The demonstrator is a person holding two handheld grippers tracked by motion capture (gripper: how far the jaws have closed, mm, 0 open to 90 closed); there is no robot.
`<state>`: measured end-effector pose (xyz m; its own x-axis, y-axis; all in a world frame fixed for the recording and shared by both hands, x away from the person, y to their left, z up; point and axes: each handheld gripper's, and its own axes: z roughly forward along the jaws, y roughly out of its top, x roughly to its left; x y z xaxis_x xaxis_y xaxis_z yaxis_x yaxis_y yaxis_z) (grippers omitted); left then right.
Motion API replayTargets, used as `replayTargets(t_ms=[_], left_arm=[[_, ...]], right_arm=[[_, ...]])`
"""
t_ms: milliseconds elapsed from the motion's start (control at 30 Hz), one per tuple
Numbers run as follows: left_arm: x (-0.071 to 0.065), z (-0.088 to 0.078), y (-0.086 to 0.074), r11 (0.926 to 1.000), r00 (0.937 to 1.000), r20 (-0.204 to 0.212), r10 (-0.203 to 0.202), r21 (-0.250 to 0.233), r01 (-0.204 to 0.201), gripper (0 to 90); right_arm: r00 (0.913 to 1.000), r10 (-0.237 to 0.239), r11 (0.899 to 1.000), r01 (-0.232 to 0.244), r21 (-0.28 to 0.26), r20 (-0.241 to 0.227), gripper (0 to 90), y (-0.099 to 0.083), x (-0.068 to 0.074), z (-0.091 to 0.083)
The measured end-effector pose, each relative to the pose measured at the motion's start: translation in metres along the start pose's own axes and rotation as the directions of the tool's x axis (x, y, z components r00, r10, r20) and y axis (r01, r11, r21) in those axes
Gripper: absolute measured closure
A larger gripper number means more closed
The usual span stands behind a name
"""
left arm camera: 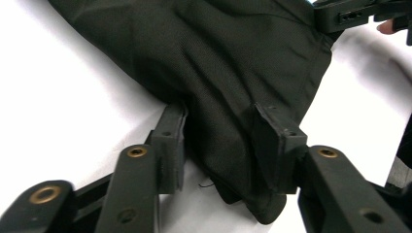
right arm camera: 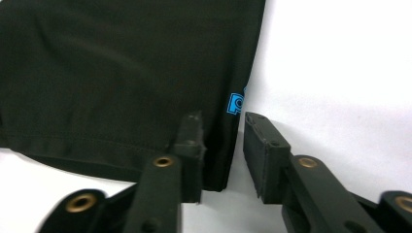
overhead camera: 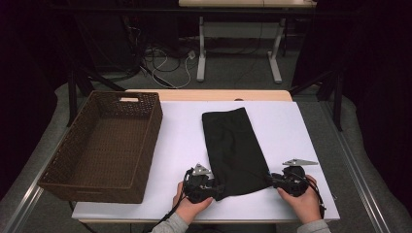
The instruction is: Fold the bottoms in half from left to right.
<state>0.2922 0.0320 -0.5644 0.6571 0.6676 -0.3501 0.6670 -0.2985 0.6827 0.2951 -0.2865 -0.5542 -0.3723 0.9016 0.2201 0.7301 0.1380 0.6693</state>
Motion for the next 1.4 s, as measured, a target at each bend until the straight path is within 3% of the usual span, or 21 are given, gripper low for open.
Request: replayTargets(t_ms=[367,600,1000,1233,1400], left_arm=[[0.000,0.002,-0.001,0.9998,0.9996,0.025,0.016,0.013,-0.016,73.3],[0.004,0.000,0.000,0.9996,0.9986,0.052,0.010,0.024,-0.011,81.3],[0.009,-0.017,0.003,0.9994,0.9990,0.042,0.016,0.031,-0.018,83.0],[0.020,-0.034,0.004,0.9990,0.9988,0.041,0.024,0.036,-0.026,83.0],[0.027,-0.047,0.001,0.9997,0.9995,0.027,0.014,0.021,-0.014,83.0]], right_arm=[[0.9983,0.043,0.999,-0.042,0.018,-0.038,69.3,-0.001,0.005,0.001],[0.9954,0.062,0.998,-0.061,0.027,-0.073,80.6,-0.001,0.007,0.001],[0.9952,0.019,0.999,-0.016,0.032,-0.096,84.3,0.001,0.017,-0.001],[0.9905,0.009,1.000,-0.007,0.016,-0.137,84.5,0.004,0.030,-0.004],[0.9857,-0.030,0.999,0.032,0.008,-0.166,84.5,0.006,0.044,-0.002]])
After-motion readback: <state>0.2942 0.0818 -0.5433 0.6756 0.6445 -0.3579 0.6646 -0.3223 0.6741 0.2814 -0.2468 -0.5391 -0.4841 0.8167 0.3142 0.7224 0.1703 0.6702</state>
